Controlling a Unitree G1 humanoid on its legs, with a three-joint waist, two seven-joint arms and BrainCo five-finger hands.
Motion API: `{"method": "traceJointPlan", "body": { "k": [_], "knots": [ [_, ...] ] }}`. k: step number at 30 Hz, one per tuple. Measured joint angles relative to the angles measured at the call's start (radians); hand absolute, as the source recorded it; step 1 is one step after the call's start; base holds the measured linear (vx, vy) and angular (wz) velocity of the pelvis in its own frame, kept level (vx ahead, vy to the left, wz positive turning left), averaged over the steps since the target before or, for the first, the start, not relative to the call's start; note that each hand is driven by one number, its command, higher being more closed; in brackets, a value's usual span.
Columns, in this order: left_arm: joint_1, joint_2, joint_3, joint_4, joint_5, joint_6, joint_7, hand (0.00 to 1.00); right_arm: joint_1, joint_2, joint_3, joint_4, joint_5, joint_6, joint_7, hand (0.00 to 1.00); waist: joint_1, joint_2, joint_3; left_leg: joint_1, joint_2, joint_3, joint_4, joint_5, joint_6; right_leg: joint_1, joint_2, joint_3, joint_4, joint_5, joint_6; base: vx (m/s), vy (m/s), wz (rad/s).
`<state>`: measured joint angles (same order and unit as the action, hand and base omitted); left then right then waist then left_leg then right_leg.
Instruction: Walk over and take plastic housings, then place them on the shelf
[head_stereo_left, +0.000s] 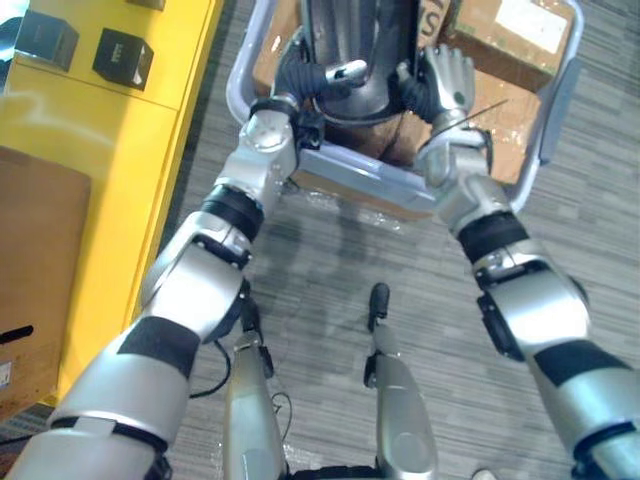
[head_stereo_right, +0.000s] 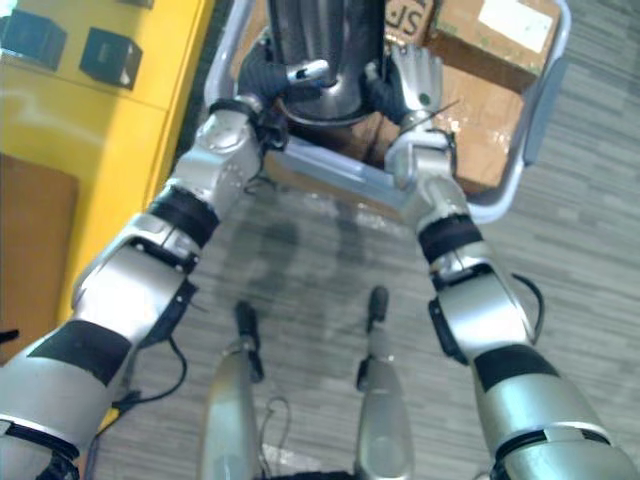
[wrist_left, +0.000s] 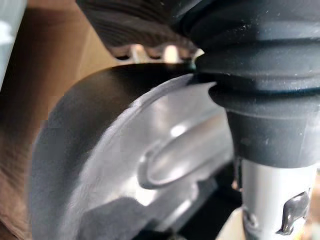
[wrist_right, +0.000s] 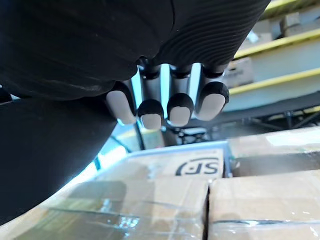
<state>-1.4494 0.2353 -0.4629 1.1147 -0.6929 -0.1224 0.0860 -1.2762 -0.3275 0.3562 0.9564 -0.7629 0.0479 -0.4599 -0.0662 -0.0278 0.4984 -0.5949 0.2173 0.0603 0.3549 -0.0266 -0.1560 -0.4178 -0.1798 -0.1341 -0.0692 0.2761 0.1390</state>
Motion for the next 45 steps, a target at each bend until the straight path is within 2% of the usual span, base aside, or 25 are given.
{"method": "traceJointPlan", "body": {
  "k": [6,11,14,17,20,22,24,26,28,32,34,35,37,40,43,44,45],
  "knots": [
    [0.000,0.021,-0.021,0.009,0.000,0.026,0.021,1.00,0.019,0.006,0.049,-0.011,0.000,-0.002,-0.015,1.00,-0.002,0.000,0.000,0.001,0.000,0.000,-0.003,0.000,0.000,0.001,0.000,-0.001,-0.001,0.000,0.000,0.00,0.000,0.00],
    [0.000,0.030,-0.022,0.009,-0.018,0.029,0.060,1.00,0.081,0.004,0.070,-0.120,0.000,-0.003,-0.045,1.00,-0.001,0.000,0.000,0.009,-0.001,-0.002,-0.008,0.001,0.000,0.010,0.000,-0.004,-0.003,0.000,0.000,0.00,0.000,0.00],
    [0.005,0.033,-0.031,-0.008,-0.084,0.029,0.068,1.00,0.131,-0.012,0.070,-0.204,0.002,-0.001,-0.066,1.00,0.000,0.000,0.000,0.033,-0.001,-0.003,-0.017,0.001,-0.001,0.034,0.000,-0.007,-0.009,0.000,0.000,0.00,0.000,0.00],
    [0.076,0.063,-0.028,-0.163,-0.136,0.015,0.090,1.00,0.212,-0.059,0.069,-0.364,0.002,0.002,-0.091,1.00,-0.002,-0.004,-0.002,0.065,-0.001,0.000,-0.032,0.002,-0.003,0.060,0.000,-0.008,-0.009,-0.002,0.002,0.00,0.000,0.00],
    [0.173,0.075,-0.008,-0.299,-0.201,-0.020,0.102,1.00,0.325,-0.080,0.067,-0.522,0.002,0.002,-0.111,1.00,-0.004,-0.021,-0.011,0.118,-0.001,0.003,-0.050,0.002,-0.004,0.106,0.000,-0.011,-0.009,-0.020,0.004,0.01,-0.006,0.01],
    [0.240,0.076,0.009,-0.375,-0.206,-0.042,0.104,1.00,0.394,-0.084,0.063,-0.597,0.002,0.002,-0.113,1.00,-0.004,-0.032,-0.018,0.154,-0.001,0.004,-0.062,0.002,-0.005,0.137,0.000,-0.017,-0.009,-0.030,0.003,0.01,-0.008,0.03],
    [0.357,0.075,0.017,-0.491,-0.241,-0.072,0.105,1.00,0.491,-0.085,0.055,-0.697,0.002,0.002,-0.121,1.00,-0.005,-0.055,-0.047,0.184,-0.001,0.004,-0.075,-0.001,-0.008,0.162,0.000,-0.025,-0.005,-0.051,0.004,0.05,-0.010,0.06],
    [0.429,0.070,0.021,-0.555,-0.256,-0.082,0.106,1.00,0.552,-0.087,0.049,-0.753,-0.002,0.002,-0.124,1.00,-0.002,-0.065,-0.054,0.217,-0.002,0.005,-0.083,-0.005,-0.012,0.192,-0.002,-0.028,-0.005,-0.058,0.007,0.06,0.007,0.06],
    [0.559,0.069,0.019,-0.663,-0.274,-0.096,0.106,1.00,0.666,-0.079,0.048,-0.836,-0.023,-0.002,-0.125,1.00,0.001,-0.075,-0.119,0.231,-0.007,0.005,-0.103,-0.011,-0.013,0.200,-0.006,-0.034,-0.003,-0.077,0.011,0.07,0.016,0.07],
    [0.713,0.068,0.019,-0.806,-0.270,-0.097,0.106,1.00,0.807,-0.075,0.032,-0.940,-0.048,-0.029,-0.121,1.00,0.021,-0.076,-0.148,0.297,-0.019,0.006,-0.140,-0.010,-0.013,0.254,-0.017,-0.045,-0.003,-0.097,0.022,0.09,0.022,0.10],
    [0.826,0.064,0.023,-0.883,-0.246,-0.097,0.108,1.00,0.904,-0.054,0.023,-0.984,-0.068,-0.057,-0.103,1.00,0.033,-0.072,-0.196,0.332,-0.021,0.005,-0.164,-0.010,-0.013,0.283,-0.018,-0.057,-0.002,-0.117,0.025,0.11,0.004,0.09],
    [0.860,0.060,0.026,-0.902,-0.236,-0.097,0.108,1.00,0.930,-0.046,0.023,-0.989,-0.071,-0.067,-0.102,0.00,0.038,-0.072,-0.216,0.343,-0.021,0.006,-0.178,-0.008,-0.016,0.286,-0.019,-0.058,0.001,-0.123,0.025,0.14,-0.004,0.05],
    [0.959,0.046,0.032,-0.960,-0.224,-0.096,0.109,1.00,1.010,-0.028,0.023,-1.024,-0.075,-0.095,-0.099,0.00,0.047,-0.066,-0.266,0.385,-0.021,0.010,-0.211,-0.006,-0.020,0.306,-0.020,-0.061,0.013,-0.146,0.027,0.11,-0.004,0.03],
    [1.151,-0.031,0.078,-1.080,-0.158,-0.097,0.109,1.00,1.146,0.022,0.016,-1.117,-0.059,-0.141,-0.076,0.00,0.053,-0.046,-0.349,0.452,-0.023,0.016,-0.260,-0.005,-0.021,0.341,-0.025,-0.071,0.041,-0.185,0.029,0.13,-0.005,0.04],
    [1.278,-0.096,0.107,-1.173,-0.075,-0.096,0.110,1.00,1.253,0.098,-0.013,-1.184,0.054,-0.209,-0.022,0.00,0.053,-0.032,-0.404,0.493,-0.025,0.015,-0.283,-0.004,-0.023,0.371,-0.028,-0.079,0.050,-0.203,0.032,0.07,-0.007,0.04],
    [1.288,-0.099,0.109,-1.182,-0.069,-0.097,0.110,1.00,1.261,0.105,-0.014,-1.188,0.064,-0.215,-0.017,0.00,0.053,-0.031,-0.405,0.498,-0.025,0.015,-0.284,-0.004,-0.023,0.374,-0.028,-0.080,0.051,-0.205,0.032,0.00,0.000,0.00],
    [1.338,-0.115,0.116,-1.220,-0.022,-0.096,0.120,1.00,1.300,0.129,-0.020,-1.204,0.128,-0.244,0.015,0.00,0.053,-0.029,-0.417,0.519,-0.025,0.016,-0.294,-0.004,-0.023,0.388,-0.028,-0.081,0.058,-0.214,0.029,0.00,0.000,0.00]
  ]
}}
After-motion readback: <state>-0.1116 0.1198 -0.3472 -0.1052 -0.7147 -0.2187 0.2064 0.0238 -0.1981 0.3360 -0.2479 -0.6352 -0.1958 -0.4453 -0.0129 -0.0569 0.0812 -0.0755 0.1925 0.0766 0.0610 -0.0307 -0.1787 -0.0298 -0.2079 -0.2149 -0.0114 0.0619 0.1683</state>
